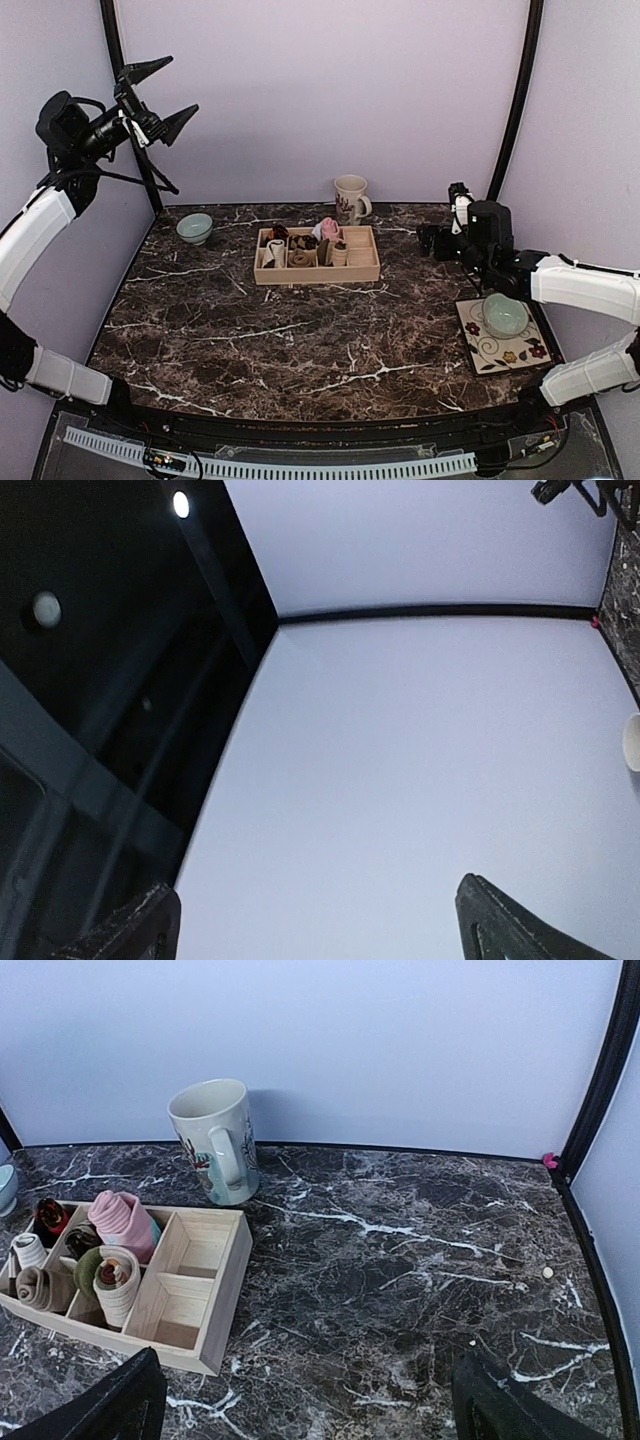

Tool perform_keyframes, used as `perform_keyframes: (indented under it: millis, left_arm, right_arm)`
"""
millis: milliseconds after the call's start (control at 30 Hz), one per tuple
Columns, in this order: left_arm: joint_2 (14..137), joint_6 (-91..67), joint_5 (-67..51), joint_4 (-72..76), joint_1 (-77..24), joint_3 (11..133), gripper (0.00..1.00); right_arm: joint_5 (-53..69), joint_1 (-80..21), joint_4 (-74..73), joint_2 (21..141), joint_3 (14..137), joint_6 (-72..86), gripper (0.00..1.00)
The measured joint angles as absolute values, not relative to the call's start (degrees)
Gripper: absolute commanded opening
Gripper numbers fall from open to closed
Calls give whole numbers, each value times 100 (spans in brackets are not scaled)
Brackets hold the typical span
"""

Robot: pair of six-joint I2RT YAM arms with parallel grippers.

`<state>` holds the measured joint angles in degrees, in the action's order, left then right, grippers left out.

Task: Roll the socks
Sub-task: Reset both arms

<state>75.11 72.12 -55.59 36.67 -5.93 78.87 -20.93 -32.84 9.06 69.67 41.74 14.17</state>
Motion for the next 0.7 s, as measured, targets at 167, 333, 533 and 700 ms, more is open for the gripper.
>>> perform_keyframes:
  millis: [167, 333, 533, 700]
  left_arm:
    - [6401, 6318, -2652, 1678, -703, 7052, 99]
    - [6171, 4622, -174, 1428, -681, 5310, 99]
    - [6873, 2429, 390, 676, -222, 4222, 99]
    - [7312, 1409, 419, 1745, -67, 3433, 99]
  right_arm:
    - [-2484, -3284, 1033, 6869, 3935, 1334, 100]
    - [-3044, -3284, 1682, 6665, 3326, 1068, 100]
    - [-4139, -3162, 2316, 7087, 2700, 1022, 99]
    - [-4499, -2904, 2585, 7131, 2609, 985, 99]
